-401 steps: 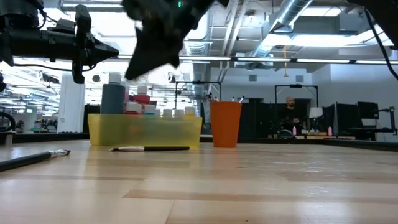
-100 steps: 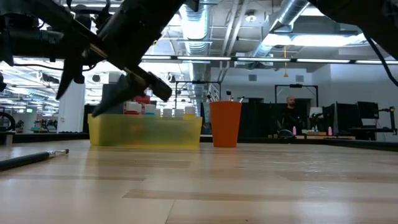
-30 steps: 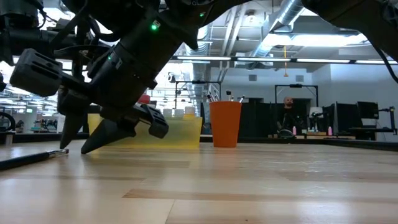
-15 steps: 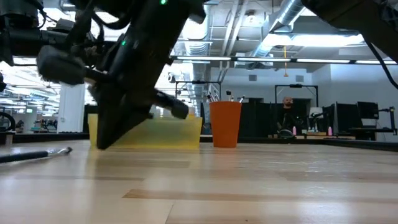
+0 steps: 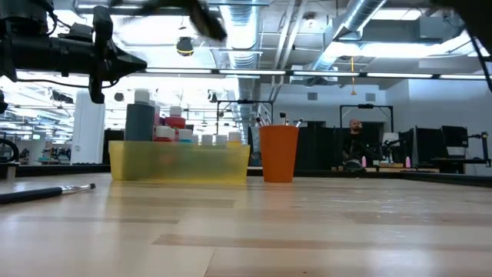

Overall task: Pick & Place Paint Supplies
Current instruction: Put the silver paint brush into the orange cup

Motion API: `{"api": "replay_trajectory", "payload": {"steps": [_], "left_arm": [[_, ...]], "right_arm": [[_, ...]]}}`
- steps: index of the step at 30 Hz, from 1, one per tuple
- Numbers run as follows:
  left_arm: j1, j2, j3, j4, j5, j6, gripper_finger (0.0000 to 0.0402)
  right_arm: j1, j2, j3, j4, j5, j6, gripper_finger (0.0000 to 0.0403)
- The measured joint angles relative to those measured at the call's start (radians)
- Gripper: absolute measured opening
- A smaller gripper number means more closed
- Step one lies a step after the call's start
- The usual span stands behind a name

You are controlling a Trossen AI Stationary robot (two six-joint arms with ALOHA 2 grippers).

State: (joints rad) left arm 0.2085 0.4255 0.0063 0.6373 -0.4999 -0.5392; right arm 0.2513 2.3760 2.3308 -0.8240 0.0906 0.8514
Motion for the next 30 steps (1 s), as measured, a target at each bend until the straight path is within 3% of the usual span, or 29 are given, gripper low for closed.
{"api": "replay_trajectory", "payload": {"steps": [11, 17, 22, 30], "left_arm": [[0.0, 0.0, 0.0, 0.0, 0.0, 0.0, 0.0001], [0.0, 0.0, 0.0, 0.0, 0.0, 0.0, 0.0001], [0.0, 0.0, 0.0, 0.0, 0.0, 0.0, 0.0001], [0.0, 0.0, 0.0, 0.009, 0.0, 0.0, 0.0001]], "right_arm": [[0.083, -0.337, 0.002, 0.088, 0.017, -0.201, 0.0027], [0.15, -0.504, 0.002, 0.081, 0.042, -0.429, 0.001], [0.213, -0.668, 0.002, -0.023, 0.038, -0.623, 0.0002], [0.286, -0.873, 0.004, -0.237, 0.168, -0.672, 0.0003]]}}
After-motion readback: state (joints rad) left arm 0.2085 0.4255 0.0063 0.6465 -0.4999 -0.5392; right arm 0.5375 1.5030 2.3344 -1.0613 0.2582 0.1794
